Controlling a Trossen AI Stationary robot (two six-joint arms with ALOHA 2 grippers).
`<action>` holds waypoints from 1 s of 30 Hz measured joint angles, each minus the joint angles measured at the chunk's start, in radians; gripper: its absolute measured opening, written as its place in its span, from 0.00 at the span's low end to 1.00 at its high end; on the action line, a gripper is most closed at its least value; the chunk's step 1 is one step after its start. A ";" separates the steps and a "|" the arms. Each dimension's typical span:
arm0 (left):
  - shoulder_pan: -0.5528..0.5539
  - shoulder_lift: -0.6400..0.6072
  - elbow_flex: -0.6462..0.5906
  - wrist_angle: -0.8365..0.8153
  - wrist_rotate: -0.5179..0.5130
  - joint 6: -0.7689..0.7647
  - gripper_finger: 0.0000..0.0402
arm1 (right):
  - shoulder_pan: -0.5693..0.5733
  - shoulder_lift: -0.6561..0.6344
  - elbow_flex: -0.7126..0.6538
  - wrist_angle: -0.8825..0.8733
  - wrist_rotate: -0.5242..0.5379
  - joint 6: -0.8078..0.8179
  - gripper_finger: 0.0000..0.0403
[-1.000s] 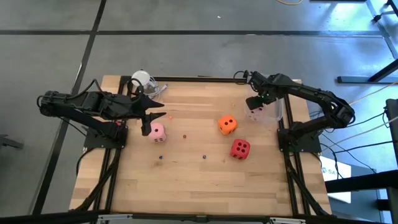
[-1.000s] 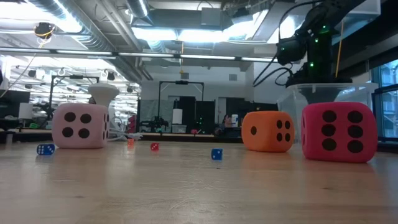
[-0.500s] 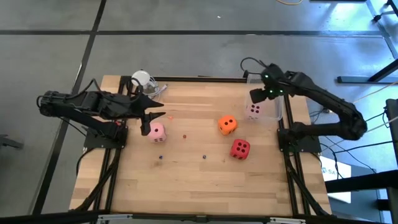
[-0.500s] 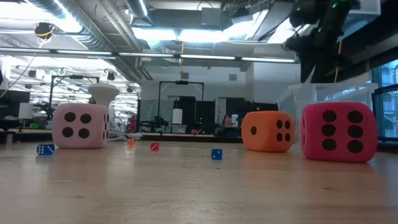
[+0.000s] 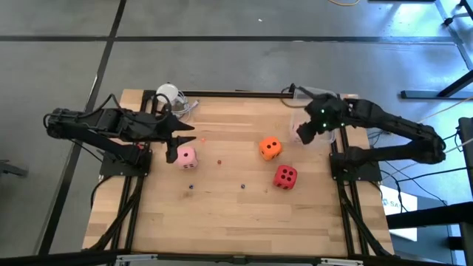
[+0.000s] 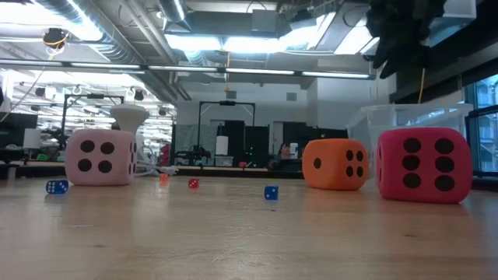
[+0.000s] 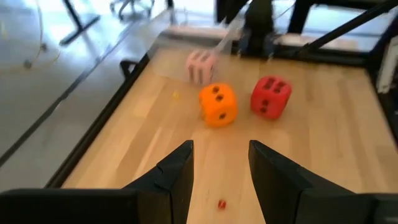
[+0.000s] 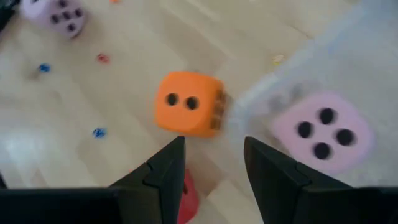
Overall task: Pick & Place Dice
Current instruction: Put the large pink die into the container
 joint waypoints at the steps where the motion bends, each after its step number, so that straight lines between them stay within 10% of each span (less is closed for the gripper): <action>1: 0.009 0.000 0.000 -0.024 -0.003 -0.016 0.36 | 0.035 0.001 0.000 0.008 0.015 0.003 0.41; 14: 0.093 0.052 0.000 -0.335 -0.004 -0.139 0.56 | 0.331 -0.002 0.000 0.118 0.285 0.186 0.41; 30: 0.053 0.438 0.000 -0.549 0.068 -0.142 0.69 | 0.473 -0.010 0.156 0.111 0.517 0.160 0.41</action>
